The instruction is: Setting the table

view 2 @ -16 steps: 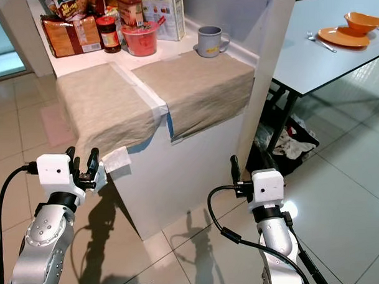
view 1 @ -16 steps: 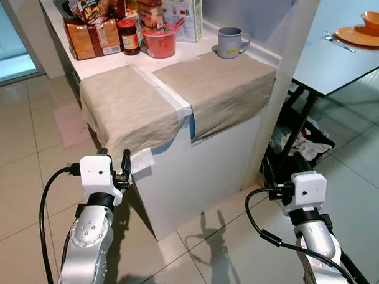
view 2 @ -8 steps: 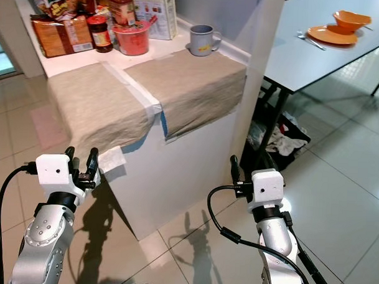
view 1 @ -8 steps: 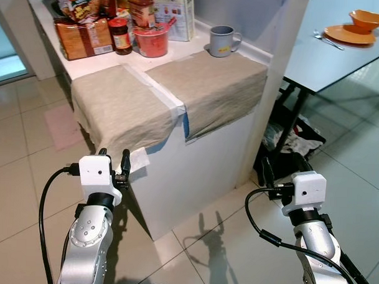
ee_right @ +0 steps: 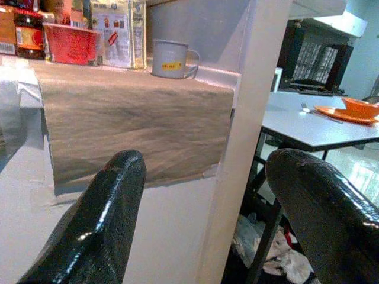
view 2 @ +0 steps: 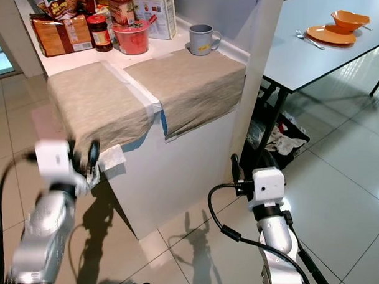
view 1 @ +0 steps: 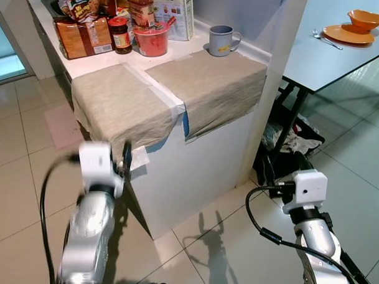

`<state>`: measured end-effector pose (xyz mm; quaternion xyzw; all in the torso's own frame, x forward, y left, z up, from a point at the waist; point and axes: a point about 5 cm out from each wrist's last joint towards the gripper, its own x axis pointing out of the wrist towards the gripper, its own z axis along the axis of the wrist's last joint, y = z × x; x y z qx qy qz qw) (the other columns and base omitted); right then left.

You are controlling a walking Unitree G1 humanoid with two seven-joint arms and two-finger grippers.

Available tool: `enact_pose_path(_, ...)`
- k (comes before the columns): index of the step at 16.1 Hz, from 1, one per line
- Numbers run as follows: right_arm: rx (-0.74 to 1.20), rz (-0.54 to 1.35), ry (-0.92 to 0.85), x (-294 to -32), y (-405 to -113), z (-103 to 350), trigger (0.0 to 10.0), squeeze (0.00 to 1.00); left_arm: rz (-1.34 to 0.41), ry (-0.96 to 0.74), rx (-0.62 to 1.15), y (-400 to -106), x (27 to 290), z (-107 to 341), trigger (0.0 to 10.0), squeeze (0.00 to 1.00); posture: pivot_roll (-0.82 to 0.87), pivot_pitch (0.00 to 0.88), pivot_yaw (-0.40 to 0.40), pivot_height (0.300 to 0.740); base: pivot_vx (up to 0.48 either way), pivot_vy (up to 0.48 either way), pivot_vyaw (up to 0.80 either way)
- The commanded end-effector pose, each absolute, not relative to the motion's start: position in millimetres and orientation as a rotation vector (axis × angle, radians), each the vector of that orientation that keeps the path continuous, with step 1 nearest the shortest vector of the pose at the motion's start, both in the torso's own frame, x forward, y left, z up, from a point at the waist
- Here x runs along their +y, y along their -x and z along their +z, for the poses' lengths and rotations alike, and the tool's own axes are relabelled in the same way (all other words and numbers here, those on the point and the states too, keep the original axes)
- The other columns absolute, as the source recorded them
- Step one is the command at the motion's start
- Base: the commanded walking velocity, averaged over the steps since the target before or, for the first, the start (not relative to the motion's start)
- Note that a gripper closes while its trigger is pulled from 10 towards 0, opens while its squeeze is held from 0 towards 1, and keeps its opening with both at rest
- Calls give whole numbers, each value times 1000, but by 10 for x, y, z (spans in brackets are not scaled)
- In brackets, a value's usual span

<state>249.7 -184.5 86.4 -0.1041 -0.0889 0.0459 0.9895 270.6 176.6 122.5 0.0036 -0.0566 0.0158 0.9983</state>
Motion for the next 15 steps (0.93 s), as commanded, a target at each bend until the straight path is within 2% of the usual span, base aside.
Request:
enact_pose_path(1,-194,87,208,-1838,-2517,904,10000,0,27,-23,-96,-2700,1786,1202,10000,0,-136,0,89,740,0,0,0)
enact_pose_path(11,-204,108,210,-1808,-2556,946,10000,0,-6,-39,-88,-2701,1743,1209,10000,0,-133,0,82,740,0,0,0)
enact_pose_path(15,-200,109,215,-1810,-2552,932,10000,0,-26,-48,-106,-2713,1693,1252,10000,0,-134,0,81,740,456,0,0)
